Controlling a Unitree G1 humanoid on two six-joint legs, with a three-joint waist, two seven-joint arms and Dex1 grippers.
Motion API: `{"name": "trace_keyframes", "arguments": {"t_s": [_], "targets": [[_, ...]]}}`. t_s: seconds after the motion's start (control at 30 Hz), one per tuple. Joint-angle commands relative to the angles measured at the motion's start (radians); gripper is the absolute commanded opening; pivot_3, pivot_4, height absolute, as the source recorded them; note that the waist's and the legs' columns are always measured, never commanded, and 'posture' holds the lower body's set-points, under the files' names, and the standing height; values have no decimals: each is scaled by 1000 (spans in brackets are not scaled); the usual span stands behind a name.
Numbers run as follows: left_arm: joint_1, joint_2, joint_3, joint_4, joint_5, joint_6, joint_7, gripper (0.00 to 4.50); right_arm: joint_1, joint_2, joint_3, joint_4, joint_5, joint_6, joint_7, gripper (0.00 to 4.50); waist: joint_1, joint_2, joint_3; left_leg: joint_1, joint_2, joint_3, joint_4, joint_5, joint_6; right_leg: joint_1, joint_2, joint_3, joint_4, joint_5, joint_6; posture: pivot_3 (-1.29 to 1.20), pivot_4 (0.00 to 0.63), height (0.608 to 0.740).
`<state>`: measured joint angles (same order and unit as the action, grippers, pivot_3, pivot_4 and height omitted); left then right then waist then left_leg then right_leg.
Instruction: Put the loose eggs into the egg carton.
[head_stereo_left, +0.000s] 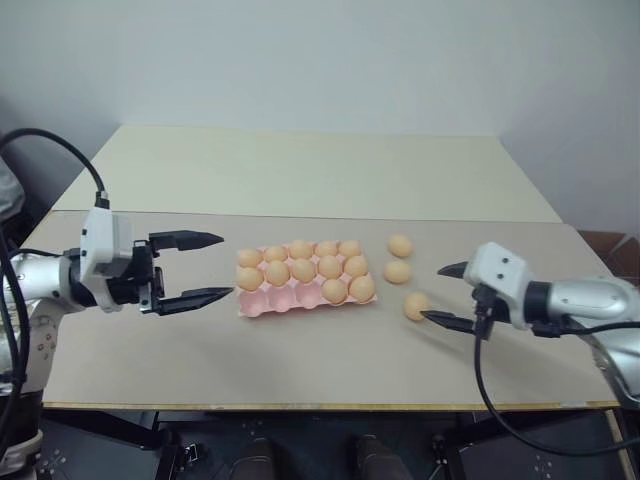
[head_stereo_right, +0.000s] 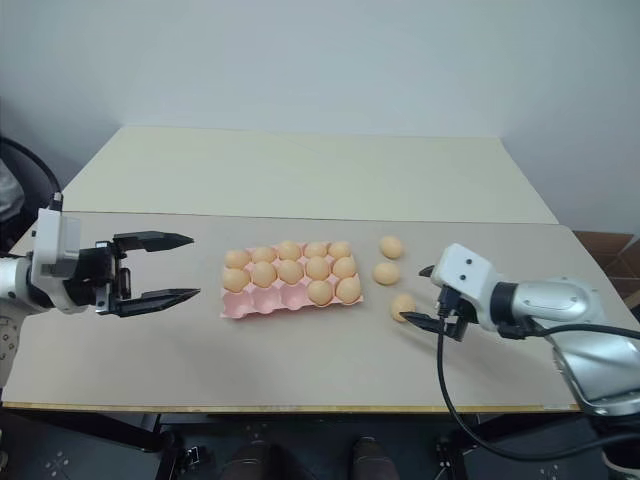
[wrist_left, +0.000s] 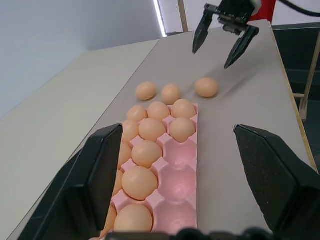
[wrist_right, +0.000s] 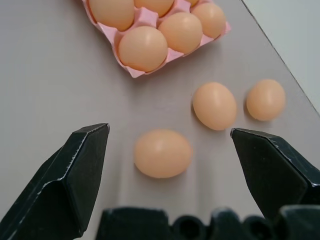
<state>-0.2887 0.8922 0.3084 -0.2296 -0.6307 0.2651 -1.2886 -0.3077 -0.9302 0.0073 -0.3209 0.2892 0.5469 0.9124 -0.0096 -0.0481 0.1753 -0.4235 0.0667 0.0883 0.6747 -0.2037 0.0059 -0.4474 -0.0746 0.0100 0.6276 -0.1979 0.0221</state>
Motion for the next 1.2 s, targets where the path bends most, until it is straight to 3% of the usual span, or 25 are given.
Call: {"name": "trace_keyframes", "arguments": {"t_s": [0.03, 0.6, 0.7, 0.83, 1.2], "targets": [[-11, 1, 4, -49, -22, 2, 18, 3877, -47, 25, 42, 54, -36, -7, -7, 4500, -1, 0, 0, 0, 0, 0, 0, 0, 0, 0, 0, 0, 0, 0, 0, 0, 150, 740], [29, 9, 5, -85, -14, 0, 62, 3877, -125, 142, 148, 250, -126, -74, 18, 4500, -3, 0, 0, 0, 0, 0, 0, 0, 0, -1, 1, 1, 1, 0, 0, 0, 150, 740], [29, 10, 6, -82, -11, -3, 63, 3925, -126, 150, 147, 261, -133, -78, 18, 3894, -3, 0, 0, 0, 0, 0, 0, 0, 0, -1, 1, 1, 1, 0, 0, 0, 150, 740], [42, 11, 10, -83, -2, -7, 68, 3925, -116, 146, 145, 259, -148, -80, 15, 2635, -3, 0, 0, 0, 0, 0, 0, 0, 0, -1, 1, 1, 1, 0, 0, 0, 150, 740], [48, 15, 16, -69, 6, -18, 75, 3925, -99, 122, 88, 153, -123, -50, 17, 2635, -2, 0, 0, 0, 0, 0, 0, 0, 0, -1, 1, 1, 1, 0, 0, 0, 150, 740]]}}
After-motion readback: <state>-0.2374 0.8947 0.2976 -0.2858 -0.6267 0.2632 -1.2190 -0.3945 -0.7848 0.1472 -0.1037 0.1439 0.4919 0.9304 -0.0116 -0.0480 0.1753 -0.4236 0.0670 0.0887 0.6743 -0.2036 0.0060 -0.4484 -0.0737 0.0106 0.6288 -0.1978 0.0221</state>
